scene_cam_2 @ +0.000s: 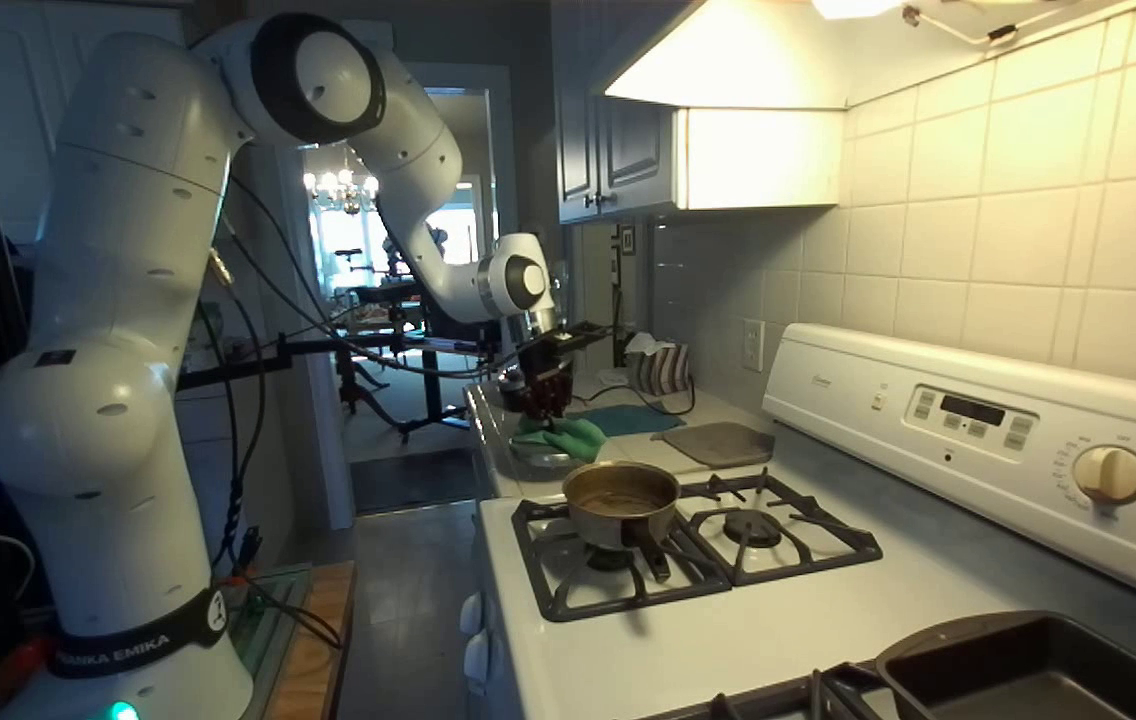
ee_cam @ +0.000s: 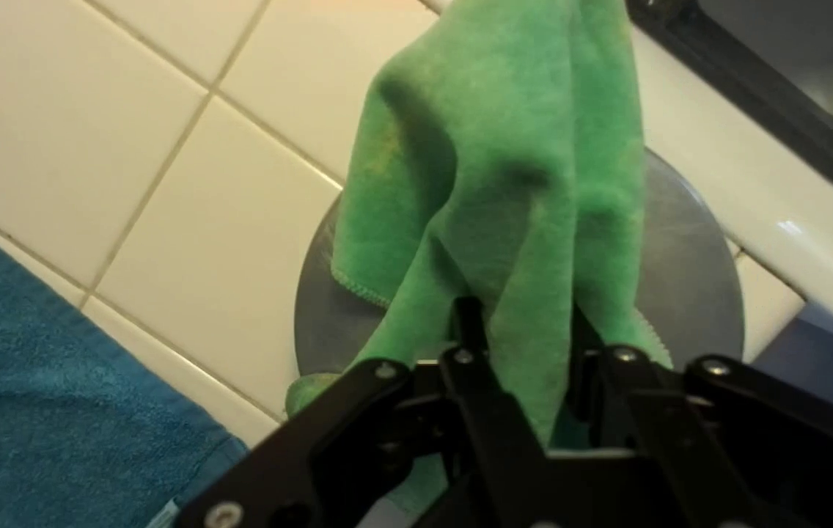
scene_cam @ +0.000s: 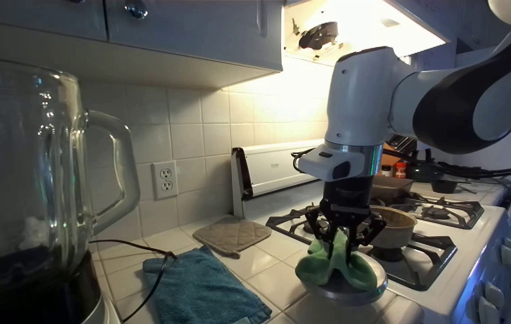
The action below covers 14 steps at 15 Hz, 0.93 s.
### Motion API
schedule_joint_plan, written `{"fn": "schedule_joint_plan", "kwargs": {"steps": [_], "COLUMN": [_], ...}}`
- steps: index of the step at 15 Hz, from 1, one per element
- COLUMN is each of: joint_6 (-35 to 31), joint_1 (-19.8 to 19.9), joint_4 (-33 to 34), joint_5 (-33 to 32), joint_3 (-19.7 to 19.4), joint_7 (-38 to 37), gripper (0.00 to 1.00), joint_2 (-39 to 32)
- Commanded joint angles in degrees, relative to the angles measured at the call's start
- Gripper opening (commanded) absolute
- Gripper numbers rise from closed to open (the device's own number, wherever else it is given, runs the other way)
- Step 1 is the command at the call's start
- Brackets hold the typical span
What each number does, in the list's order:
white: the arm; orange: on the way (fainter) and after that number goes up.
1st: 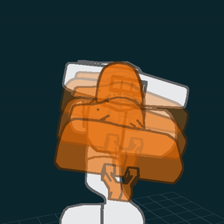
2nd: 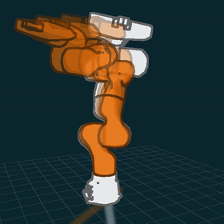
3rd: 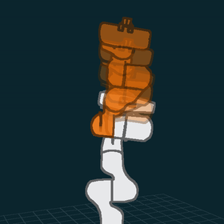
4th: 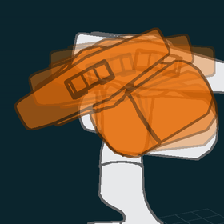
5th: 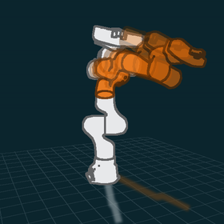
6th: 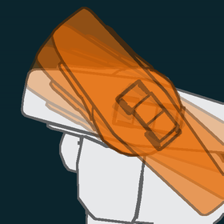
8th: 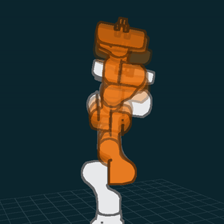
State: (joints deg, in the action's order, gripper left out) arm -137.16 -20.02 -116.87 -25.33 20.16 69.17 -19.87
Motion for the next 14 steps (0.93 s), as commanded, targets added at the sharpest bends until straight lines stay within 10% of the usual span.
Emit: {"fn": "schedule_joint_plan", "kwargs": {"steps": [1, 9, 14], "joint_6": [-3.7, -6.1, -5.7], "joint_1": [-0.6, -1.6, -2.0], "joint_4": [3.0, 5.8, 7.0], "joint_5": [-0.7, -1.3, -1.5], "joint_3": [-0.2, -0.8, -1.1], "joint_7": [1.3, 1.9, 2.0], "gripper": [0.07, 0.07, 0.66], "joint_2": [-4.1, -8.4, -9.2]}}
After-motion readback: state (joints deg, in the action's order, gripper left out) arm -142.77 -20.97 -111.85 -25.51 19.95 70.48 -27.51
